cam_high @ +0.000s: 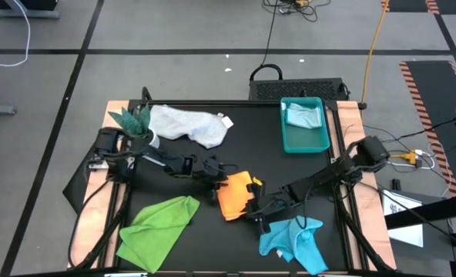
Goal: Fold microfiber towels
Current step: Fold the orange microfiber cloth
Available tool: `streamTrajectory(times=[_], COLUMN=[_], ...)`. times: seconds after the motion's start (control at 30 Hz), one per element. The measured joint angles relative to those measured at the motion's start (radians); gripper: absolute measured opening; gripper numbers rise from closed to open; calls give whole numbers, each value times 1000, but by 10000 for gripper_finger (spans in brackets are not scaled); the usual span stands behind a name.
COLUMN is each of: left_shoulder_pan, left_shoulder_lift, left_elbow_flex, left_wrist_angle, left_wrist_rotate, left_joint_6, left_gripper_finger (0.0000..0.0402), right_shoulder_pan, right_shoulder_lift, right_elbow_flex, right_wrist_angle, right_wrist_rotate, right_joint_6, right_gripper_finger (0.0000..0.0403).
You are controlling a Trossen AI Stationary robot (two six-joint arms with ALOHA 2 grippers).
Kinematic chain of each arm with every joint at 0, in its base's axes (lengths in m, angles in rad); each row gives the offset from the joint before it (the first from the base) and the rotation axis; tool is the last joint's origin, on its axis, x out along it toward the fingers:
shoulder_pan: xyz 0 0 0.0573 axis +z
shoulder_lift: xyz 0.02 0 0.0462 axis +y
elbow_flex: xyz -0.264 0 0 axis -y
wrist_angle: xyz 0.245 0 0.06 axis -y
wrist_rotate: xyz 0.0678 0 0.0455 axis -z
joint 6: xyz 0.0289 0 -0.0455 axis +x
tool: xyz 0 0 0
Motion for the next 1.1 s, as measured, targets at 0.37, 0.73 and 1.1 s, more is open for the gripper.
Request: streamTrajectory(times=[0.37,0.73,1.1], left_shoulder_pan=[-64,-132,-161], left_shoulder_lift=[27,19,-82], left_elbow_flex=[-3,-2,0], left_wrist_angle=[122,143,49], left_wrist_rotate=[28,-36,-213], left_joint_6=[64,106,127], left_gripper_finger=[115,115,115], right_shoulder_pan=[-31,-105,-235], right_shoulder_lift=[-43,-41,-42], right_elbow_flex=[1,1,2], right_wrist_angle=[-52,-55,-58], right_wrist_rotate=[-121,-191,-288], right_joint_6=[122,180,232], right_gripper_finger=[5,6,6])
